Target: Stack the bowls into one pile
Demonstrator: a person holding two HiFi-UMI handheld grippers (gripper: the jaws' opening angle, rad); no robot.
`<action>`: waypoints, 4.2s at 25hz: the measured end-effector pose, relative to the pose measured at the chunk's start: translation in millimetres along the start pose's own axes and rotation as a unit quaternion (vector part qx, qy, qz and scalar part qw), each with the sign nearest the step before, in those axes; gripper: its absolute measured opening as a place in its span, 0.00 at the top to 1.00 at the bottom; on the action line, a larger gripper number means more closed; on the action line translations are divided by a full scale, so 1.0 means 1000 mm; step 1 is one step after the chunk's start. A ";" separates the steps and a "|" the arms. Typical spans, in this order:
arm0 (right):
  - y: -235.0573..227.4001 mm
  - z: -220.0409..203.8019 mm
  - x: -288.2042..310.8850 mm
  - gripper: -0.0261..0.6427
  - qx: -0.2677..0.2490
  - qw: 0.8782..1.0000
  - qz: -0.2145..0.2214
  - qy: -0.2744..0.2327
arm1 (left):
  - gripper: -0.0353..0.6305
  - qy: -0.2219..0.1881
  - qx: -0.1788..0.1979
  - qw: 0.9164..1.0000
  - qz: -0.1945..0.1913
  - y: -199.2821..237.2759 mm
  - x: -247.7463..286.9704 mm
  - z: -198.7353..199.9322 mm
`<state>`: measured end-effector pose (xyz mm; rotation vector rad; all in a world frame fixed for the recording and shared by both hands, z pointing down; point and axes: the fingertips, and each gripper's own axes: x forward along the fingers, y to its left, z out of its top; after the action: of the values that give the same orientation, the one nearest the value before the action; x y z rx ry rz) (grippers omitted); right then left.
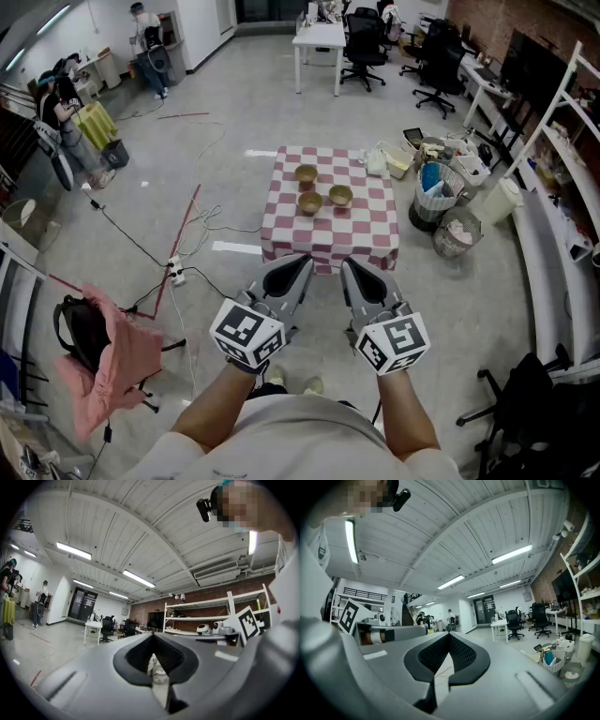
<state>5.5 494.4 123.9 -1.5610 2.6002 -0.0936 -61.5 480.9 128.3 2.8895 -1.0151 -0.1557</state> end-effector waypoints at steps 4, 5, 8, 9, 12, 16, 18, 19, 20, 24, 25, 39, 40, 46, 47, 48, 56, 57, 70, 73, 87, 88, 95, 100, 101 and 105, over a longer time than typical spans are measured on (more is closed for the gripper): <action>-0.001 0.003 -0.003 0.95 -0.001 1.000 0.003 0.000 | 0.94 0.000 -0.004 1.000 0.000 -0.004 0.002 0.000; -0.001 0.003 -0.004 0.95 -0.001 1.000 0.004 0.000 | 0.94 0.000 -0.006 1.000 0.001 -0.004 0.003 -0.001; -0.004 0.002 -0.005 0.95 0.006 1.000 0.009 0.000 | 0.94 0.003 -0.012 1.000 0.007 -0.002 0.004 -0.005; -0.004 0.002 -0.007 0.95 0.008 1.000 0.010 -0.002 | 0.94 0.004 -0.013 1.000 0.009 -0.001 0.005 -0.006; -0.008 0.003 -0.010 0.95 0.016 1.000 0.011 -0.008 | 0.94 0.007 -0.013 1.000 0.014 0.000 0.006 -0.010; -0.016 0.002 -0.012 0.95 0.033 0.999 0.011 -0.013 | 0.94 0.013 -0.009 1.000 0.024 0.005 0.008 -0.014; -0.020 0.002 -0.011 0.95 0.038 0.999 0.009 -0.014 | 0.94 0.016 -0.010 0.999 0.030 0.011 0.010 -0.015; -0.022 0.001 -0.010 0.95 0.040 0.999 0.009 -0.015 | 0.94 0.016 -0.010 0.999 0.032 0.014 0.011 -0.016; -0.025 0.001 -0.009 0.95 0.042 0.999 0.007 -0.016 | 0.94 0.016 -0.011 0.999 0.034 0.018 0.012 -0.016; -0.035 -0.005 0.002 0.95 0.055 0.998 0.002 -0.016 | 0.94 0.017 -0.016 0.999 0.038 0.033 0.019 -0.020; -0.036 -0.005 0.007 0.95 0.057 0.998 0.001 -0.014 | 0.94 0.017 -0.016 0.999 0.038 0.038 0.021 -0.021; -0.082 -0.034 0.135 0.95 0.054 0.998 -0.023 0.016 | 0.94 0.038 -0.023 0.999 0.028 0.160 0.094 -0.045; -0.086 -0.036 0.146 0.95 0.054 0.998 -0.026 0.018 | 0.94 0.039 -0.023 0.999 0.027 0.172 0.101 -0.046; -0.107 -0.046 0.200 0.95 0.052 0.997 -0.049 0.029 | 0.94 0.049 -0.037 0.998 0.015 0.231 0.134 -0.060; -0.109 -0.047 0.207 0.95 0.052 0.997 -0.054 0.030 | 0.94 0.052 -0.040 0.998 0.012 0.238 0.137 -0.063; -0.111 -0.048 0.214 0.95 0.051 0.997 -0.058 0.031 | 0.94 0.055 -0.041 0.998 0.008 0.244 0.141 -0.066; -0.134 -0.068 0.255 0.95 0.050 0.995 -0.078 0.047 | 0.94 0.082 -0.057 0.995 -0.002 0.285 0.169 -0.098; -0.138 -0.070 0.261 0.95 0.052 0.994 -0.078 0.047 | 0.94 0.084 -0.058 0.995 -0.001 0.290 0.173 -0.100; -0.212 -0.110 0.349 0.95 0.057 0.994 -0.056 0.080 | 0.94 0.130 -0.078 0.988 0.022 0.349 0.247 -0.159; -0.232 -0.125 0.376 0.95 0.048 0.993 -0.038 0.099 | 0.94 0.145 -0.084 0.985 0.036 0.367 0.270 -0.181; -0.312 -0.208 0.446 0.95 0.086 0.980 0.033 0.175 | 0.94 0.230 -0.119 0.959 0.111 0.421 0.325 -0.291; -0.315 -0.214 0.448 0.95 0.090 0.979 0.034 0.178 | 0.94 0.238 -0.121 0.957 0.114 0.424 0.325 -0.299; -0.317 -0.259 0.460 0.95 0.100 0.973 0.033 0.205 | 0.94 0.274 -0.143 0.943 0.127 0.444 0.321 -0.360; -0.316 -0.287 0.462 0.95 0.102 0.969 0.020 0.223 | 0.94 0.303 -0.169 0.931 0.115 0.445 0.314 -0.408; -0.316 -0.292 0.462 0.95 0.102 0.969 0.016 0.226 | 0.94 0.309 -0.172 0.929 0.113 0.446 0.313 -0.416; -0.317 -0.307 0.461 0.95 0.102 0.967 0.001 0.233 | 0.94 0.324 -0.183 0.921 0.113 0.449 0.308 -0.444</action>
<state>30.5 -62.9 434.5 -1.6174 2.8036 -0.7939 -47.2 -45.4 593.5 2.2076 -1.0258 0.5306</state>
